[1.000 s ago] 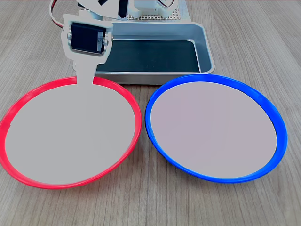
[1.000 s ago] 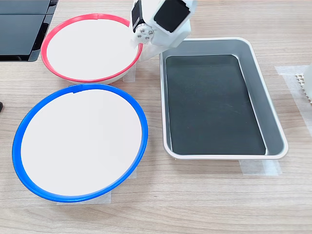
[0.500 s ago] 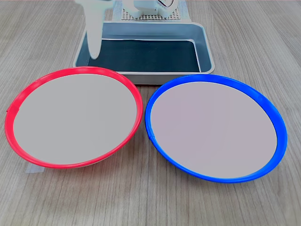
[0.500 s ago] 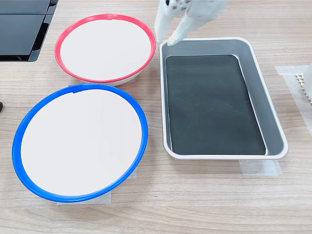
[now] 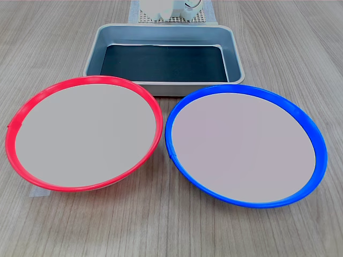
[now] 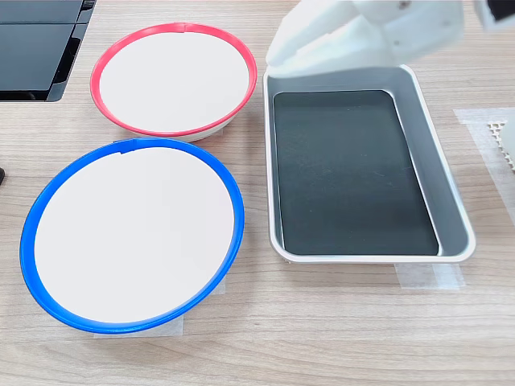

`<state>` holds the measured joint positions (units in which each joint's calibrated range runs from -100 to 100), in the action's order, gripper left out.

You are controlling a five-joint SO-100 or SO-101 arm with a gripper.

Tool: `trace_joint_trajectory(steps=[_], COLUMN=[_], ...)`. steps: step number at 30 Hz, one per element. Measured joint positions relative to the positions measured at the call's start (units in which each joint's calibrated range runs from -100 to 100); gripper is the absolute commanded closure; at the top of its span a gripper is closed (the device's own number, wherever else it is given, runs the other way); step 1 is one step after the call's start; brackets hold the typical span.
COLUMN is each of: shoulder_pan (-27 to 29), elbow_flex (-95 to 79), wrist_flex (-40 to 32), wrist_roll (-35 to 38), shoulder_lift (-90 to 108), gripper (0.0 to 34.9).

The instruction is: Lift the stacked dish and set it down on the table.

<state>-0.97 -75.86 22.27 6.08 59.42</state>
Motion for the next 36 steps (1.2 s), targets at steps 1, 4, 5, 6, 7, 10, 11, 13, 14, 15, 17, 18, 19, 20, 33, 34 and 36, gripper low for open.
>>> trace_joint_trajectory(steps=[1,4,5,6,7,10,11,13,14,15,17,18,19,20,33,34,36], shoulder_pan=[-0.6,-0.8,-1.4,-1.8,-1.6,-1.0,-1.0,0.7,1.4,1.8,2.6,3.4,3.7,3.6,5.8,5.8,5.8], elbow_flex=[-3.1,-18.5,-21.5,-22.9,-23.6,-24.0,-24.0,-24.0,-24.0,-24.0,-24.1,-24.1,-24.1,-24.1,-24.1,-24.1,-24.1], wrist_flex=[-1.7,-3.3,-1.7,0.7,4.6,15.2,16.2,19.0,20.1,21.5,23.4,23.9,24.4,24.6,24.8,24.8,24.8], wrist_roll=[-0.4,-1.6,-1.8,-2.2,-2.6,-3.5,-3.5,-3.5,-3.5,-3.3,-3.3,-3.4,-3.8,-4.2,-6.4,-6.4,-6.4], shoulder_lift=[2.3,17.0,21.1,24.6,28.9,37.3,37.6,38.6,38.9,39.1,39.3,39.3,39.3,39.4,39.4,39.4,39.4], gripper=[34.8,34.9,34.9,34.9,34.9,34.9,34.9,34.9,34.9,34.9,34.9,34.9,34.9,34.9,34.6,34.6,34.6])
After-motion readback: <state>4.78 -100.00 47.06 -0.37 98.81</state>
